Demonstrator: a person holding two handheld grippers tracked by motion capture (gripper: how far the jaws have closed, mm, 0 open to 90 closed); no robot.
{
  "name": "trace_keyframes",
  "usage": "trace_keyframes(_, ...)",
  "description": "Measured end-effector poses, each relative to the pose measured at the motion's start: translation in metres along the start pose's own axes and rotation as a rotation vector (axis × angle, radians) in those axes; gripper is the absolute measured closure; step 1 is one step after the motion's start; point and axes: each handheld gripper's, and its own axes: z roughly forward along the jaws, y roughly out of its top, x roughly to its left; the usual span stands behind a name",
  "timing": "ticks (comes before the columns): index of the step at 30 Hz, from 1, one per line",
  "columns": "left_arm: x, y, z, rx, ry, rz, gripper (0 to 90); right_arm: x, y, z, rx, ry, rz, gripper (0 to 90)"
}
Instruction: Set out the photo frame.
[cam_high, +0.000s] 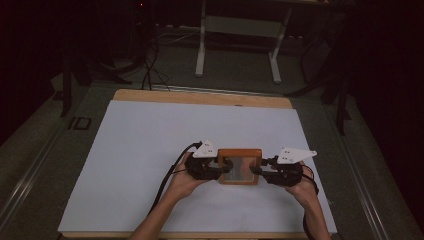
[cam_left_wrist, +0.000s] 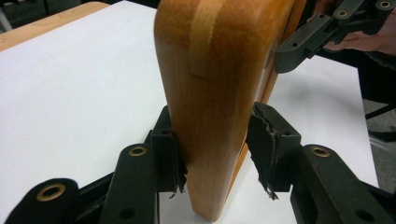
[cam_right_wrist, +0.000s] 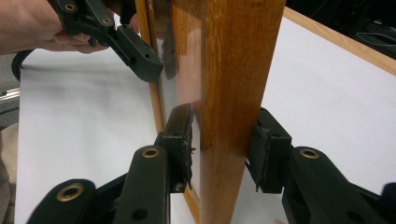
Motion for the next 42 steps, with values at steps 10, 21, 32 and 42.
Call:
trace_keyframes(10,0.002,-0.002,-0.015,-0.017,0.027,-0.024,57.2,0.005,0.009,0.010,-0.011,-0.004,-0.002,62.5)
trace_keyframes(21,0.010,-0.008,-0.030,0.002,0.066,-0.062,55.4,0.010,0.017,0.030,-0.011,0.005,0.014,62.1)
trace_keyframes(32,0.017,-0.013,-0.048,0.007,0.091,-0.105,54.2,0.017,0.028,0.049,-0.021,0.010,0.039,61.0)
trace_keyframes(42,0.023,-0.018,-0.058,0.020,0.108,-0.118,53.5,0.023,0.030,0.064,-0.033,0.010,0.068,60.6)
